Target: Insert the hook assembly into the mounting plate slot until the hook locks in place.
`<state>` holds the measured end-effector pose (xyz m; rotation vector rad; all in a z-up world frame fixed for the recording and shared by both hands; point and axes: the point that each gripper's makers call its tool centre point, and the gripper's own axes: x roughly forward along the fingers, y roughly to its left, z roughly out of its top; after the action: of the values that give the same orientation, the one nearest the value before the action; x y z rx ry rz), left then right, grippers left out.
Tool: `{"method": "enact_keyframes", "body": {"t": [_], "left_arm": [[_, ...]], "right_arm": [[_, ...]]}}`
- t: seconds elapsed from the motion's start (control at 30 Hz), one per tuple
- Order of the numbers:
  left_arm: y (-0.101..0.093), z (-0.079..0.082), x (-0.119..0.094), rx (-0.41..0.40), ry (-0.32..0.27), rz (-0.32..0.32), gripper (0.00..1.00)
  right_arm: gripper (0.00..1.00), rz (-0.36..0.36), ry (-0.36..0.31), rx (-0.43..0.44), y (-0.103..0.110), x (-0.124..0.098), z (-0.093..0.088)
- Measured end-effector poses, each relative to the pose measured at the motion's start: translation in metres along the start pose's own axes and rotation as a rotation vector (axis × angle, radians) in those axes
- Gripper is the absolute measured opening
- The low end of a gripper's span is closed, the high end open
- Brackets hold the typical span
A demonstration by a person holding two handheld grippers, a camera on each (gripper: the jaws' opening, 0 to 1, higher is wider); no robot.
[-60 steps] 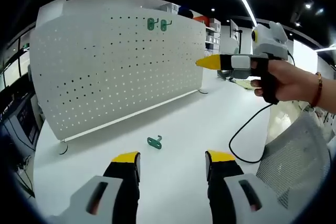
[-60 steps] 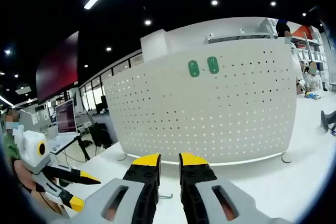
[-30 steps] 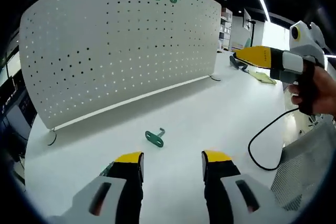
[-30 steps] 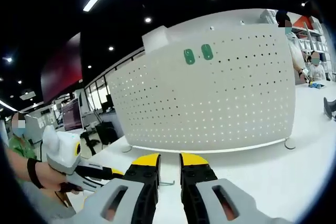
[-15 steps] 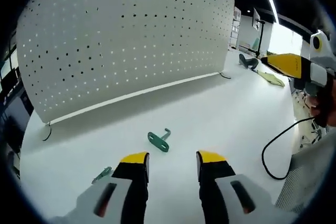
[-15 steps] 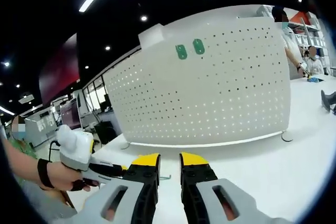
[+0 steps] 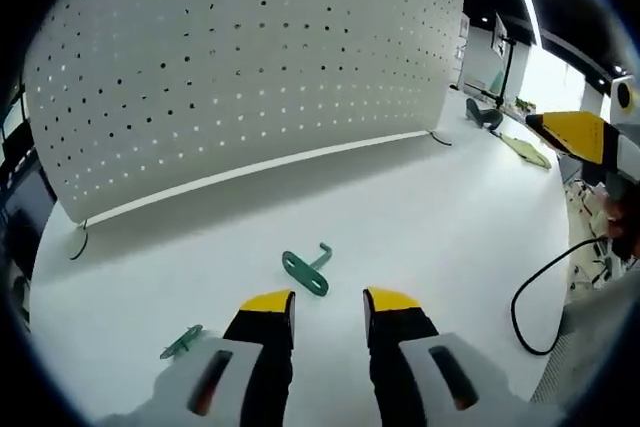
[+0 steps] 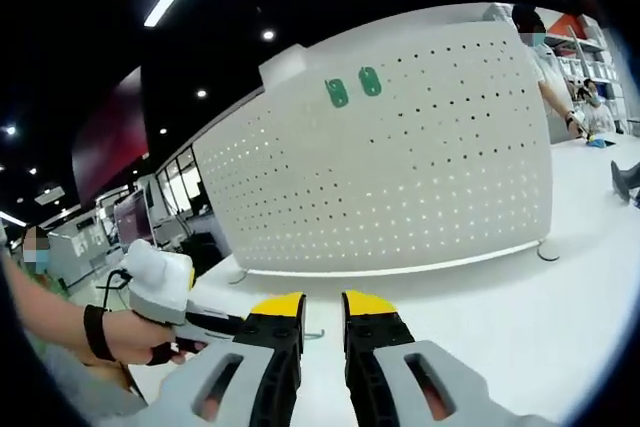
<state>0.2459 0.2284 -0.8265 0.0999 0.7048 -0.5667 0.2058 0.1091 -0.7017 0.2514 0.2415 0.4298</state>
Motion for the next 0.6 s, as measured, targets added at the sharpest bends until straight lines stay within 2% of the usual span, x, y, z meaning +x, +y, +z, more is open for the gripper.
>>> {"method": "enact_keyframes", "body": {"t": [0.17,0.6], "left_arm": [[0.002,-0.003,0.008,-0.03,0.023,0.002,0.26],[0.005,-0.003,0.023,-0.054,0.034,0.034,0.22]], "right_arm": [[0.14,-0.006,0.005,-0.003,-0.003,-0.001,-0.002],[0.13,-0.03,0.006,0.019,-0.011,-0.003,-0.006]]}}
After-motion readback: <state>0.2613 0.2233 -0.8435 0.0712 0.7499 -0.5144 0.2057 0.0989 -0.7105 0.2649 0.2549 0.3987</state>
